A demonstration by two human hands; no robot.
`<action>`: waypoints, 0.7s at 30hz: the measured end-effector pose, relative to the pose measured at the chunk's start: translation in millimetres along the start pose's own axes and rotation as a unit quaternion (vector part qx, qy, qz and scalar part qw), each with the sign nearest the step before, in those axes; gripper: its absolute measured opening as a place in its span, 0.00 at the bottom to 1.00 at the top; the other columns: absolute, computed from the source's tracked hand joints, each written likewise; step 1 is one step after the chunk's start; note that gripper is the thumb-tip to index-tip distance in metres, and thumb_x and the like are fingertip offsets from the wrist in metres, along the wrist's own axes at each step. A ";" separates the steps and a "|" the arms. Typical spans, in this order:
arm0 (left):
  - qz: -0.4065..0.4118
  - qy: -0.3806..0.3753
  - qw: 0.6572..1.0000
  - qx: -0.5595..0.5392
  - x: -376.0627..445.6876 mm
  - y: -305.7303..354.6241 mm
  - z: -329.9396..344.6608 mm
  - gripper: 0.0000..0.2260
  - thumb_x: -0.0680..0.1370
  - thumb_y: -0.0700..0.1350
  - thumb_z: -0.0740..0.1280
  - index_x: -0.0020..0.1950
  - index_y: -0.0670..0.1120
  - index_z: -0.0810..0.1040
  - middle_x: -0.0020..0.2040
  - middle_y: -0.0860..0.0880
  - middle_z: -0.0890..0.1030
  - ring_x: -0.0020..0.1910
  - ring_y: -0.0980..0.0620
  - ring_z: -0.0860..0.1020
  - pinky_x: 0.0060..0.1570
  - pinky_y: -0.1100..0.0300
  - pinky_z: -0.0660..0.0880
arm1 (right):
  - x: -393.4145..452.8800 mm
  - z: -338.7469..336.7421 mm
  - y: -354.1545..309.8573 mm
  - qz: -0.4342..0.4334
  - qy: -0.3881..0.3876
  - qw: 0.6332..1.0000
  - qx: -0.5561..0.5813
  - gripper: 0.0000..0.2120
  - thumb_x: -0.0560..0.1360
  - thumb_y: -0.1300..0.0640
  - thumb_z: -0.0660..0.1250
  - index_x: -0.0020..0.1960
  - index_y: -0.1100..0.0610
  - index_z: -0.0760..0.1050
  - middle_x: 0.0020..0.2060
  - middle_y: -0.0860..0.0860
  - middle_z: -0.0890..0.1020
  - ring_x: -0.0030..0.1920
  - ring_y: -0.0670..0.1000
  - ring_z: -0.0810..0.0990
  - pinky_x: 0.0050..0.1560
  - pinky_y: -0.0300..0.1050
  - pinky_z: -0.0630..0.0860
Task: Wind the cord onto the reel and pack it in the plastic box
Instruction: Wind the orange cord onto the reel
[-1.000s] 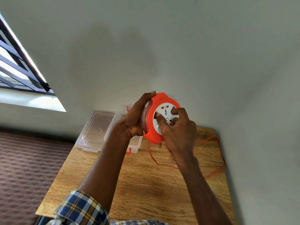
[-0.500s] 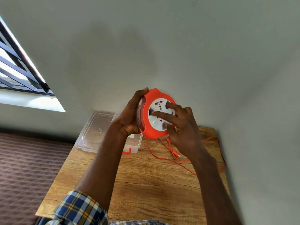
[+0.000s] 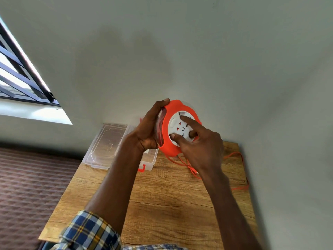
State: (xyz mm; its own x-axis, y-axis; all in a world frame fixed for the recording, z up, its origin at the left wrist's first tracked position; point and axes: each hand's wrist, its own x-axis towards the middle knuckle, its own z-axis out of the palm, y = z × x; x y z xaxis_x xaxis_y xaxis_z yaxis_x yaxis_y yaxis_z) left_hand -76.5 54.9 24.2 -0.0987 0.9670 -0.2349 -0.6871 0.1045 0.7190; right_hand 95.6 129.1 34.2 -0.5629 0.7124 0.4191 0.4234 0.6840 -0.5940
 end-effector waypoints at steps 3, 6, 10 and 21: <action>0.000 -0.003 1.000 -0.002 0.6 -1.1 2.3 0.29 0.80 0.68 0.65 0.69 0.46 0.84 0.64 0.41 0.85 0.61 0.39 0.84 0.63 0.41 0.79 | -2.0 6.5 -7.6 0.053 0.028 0.998 -0.003 0.32 0.68 0.25 0.66 0.68 0.38 0.74 0.45 0.44 0.87 0.46 0.48 0.85 0.41 0.39 0.77; -0.006 0.003 1.000 0.008 1.2 -4.0 5.3 0.28 0.80 0.68 0.65 0.64 0.48 0.86 0.60 0.42 0.87 0.57 0.41 0.86 0.58 0.43 0.82 | -2.7 12.5 -16.0 0.129 0.038 0.991 0.008 0.31 0.69 0.27 0.65 0.66 0.43 0.74 0.51 0.49 0.87 0.49 0.53 0.86 0.45 0.46 0.80; -0.011 0.012 1.000 0.005 1.7 -5.6 7.6 0.30 0.80 0.69 0.64 0.66 0.47 0.85 0.61 0.42 0.86 0.58 0.40 0.85 0.61 0.41 0.81 | -4.4 9.8 -15.0 0.082 0.041 0.996 -0.019 0.29 0.75 0.29 0.63 0.67 0.46 0.74 0.51 0.50 0.87 0.46 0.53 0.87 0.41 0.42 0.78; 0.005 0.012 1.000 0.001 -2.7 2.1 0.8 0.32 0.79 0.70 0.64 0.71 0.48 0.82 0.66 0.41 0.83 0.61 0.39 0.83 0.63 0.41 0.79 | 5.2 -6.7 24.5 -0.133 -0.073 0.988 -0.005 0.26 0.75 0.62 0.73 0.68 0.40 0.76 0.69 0.45 0.74 0.66 0.51 0.68 0.57 0.39 0.71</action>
State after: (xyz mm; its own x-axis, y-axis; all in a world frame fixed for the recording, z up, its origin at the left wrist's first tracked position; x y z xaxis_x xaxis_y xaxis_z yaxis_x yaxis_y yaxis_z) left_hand -77.1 52.7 26.9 -0.1225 0.9621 -0.2436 -0.6848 0.0957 0.7224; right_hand 107.8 150.7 26.5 -0.7515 0.4773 0.4555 0.2537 0.8463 -0.4684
